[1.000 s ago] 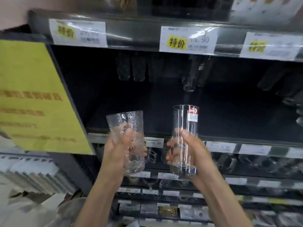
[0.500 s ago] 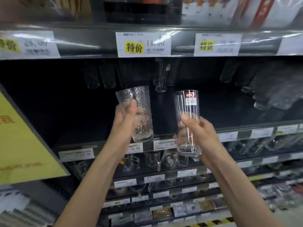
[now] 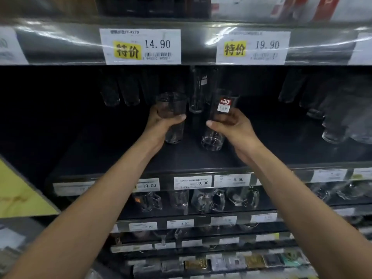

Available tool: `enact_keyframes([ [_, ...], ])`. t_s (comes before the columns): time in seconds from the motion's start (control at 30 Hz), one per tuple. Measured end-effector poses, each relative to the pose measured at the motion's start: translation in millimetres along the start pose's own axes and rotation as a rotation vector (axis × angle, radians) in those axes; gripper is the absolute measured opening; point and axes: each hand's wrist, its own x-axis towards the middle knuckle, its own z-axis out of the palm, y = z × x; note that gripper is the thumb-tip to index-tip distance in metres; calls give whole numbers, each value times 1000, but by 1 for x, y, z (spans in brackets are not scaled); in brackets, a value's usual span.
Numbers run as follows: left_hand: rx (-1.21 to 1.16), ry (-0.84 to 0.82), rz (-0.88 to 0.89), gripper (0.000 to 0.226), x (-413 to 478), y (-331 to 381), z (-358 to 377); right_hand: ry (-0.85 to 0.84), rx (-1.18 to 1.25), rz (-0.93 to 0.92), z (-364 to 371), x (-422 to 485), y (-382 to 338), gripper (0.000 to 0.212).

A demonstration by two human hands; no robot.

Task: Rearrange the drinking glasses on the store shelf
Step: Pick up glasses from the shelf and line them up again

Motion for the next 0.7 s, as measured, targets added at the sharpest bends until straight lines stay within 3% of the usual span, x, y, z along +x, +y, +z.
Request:
enact_keyframes([
  [0.27, 22, 12, 41, 84, 24, -9, 10, -71, -41, -32, 0, 35, 18, 69],
  [0.47, 156, 49, 83, 62, 47, -15, 3, -194, -81, -18, 3, 52, 16, 68],
  [0.7, 386, 98, 154, 86, 80, -40, -13, -121, -71, -44, 4, 76, 35, 63],
])
